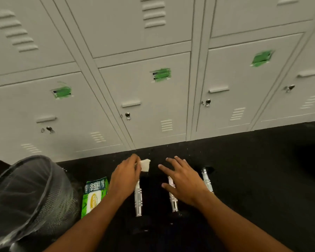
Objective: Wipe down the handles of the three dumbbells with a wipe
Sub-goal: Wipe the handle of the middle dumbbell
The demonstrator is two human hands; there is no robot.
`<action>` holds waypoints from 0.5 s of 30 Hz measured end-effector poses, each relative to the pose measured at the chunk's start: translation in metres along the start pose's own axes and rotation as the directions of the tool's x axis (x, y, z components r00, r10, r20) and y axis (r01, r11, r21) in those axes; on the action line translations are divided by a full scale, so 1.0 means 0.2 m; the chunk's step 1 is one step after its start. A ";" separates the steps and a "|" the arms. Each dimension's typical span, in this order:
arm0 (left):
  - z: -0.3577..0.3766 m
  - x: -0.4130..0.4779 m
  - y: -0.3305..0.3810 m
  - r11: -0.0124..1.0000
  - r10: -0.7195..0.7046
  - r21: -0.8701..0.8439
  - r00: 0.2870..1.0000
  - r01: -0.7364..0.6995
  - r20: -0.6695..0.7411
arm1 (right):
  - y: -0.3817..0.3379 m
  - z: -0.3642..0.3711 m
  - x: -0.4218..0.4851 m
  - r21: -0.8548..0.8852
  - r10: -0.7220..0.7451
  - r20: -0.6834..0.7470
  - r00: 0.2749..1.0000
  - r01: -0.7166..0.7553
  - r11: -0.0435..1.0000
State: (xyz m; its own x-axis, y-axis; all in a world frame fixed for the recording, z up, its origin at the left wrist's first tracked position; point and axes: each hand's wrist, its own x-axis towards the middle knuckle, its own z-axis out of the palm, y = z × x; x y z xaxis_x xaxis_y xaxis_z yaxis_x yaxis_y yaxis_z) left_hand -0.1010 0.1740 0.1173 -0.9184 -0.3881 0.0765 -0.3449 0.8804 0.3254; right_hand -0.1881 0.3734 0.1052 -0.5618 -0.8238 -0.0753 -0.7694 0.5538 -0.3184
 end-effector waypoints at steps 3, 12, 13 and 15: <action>-0.05 0.06 0.20 0.983 -0.053 -0.173 0.997 0.062 0.058 | 0.07 -0.17 -0.07 0.031 0.048 -0.048 0.998 -0.046 0.998; 0.17 0.16 0.40 0.799 -0.325 -0.441 0.910 0.409 0.257 | 0.21 -0.12 -0.17 0.043 0.127 0.008 0.992 -0.127 0.991; 0.23 0.15 0.38 0.767 -0.355 -0.458 0.891 0.451 0.283 | 0.21 -0.06 -0.18 0.055 0.133 0.031 0.991 -0.135 0.989; 0.35 0.14 0.35 0.670 -0.424 -0.489 0.829 0.558 0.365 | 0.22 0.07 -0.18 0.070 0.129 0.069 0.989 -0.133 0.989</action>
State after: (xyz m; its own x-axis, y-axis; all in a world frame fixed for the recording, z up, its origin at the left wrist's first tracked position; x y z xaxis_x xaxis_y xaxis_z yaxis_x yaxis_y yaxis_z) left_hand -0.1649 0.2432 0.0762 -0.6858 -0.5954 -0.4185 -0.6490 0.2402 0.7219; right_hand -0.1974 0.4268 0.0798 -0.6339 -0.7521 -0.1803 -0.6644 0.6489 -0.3708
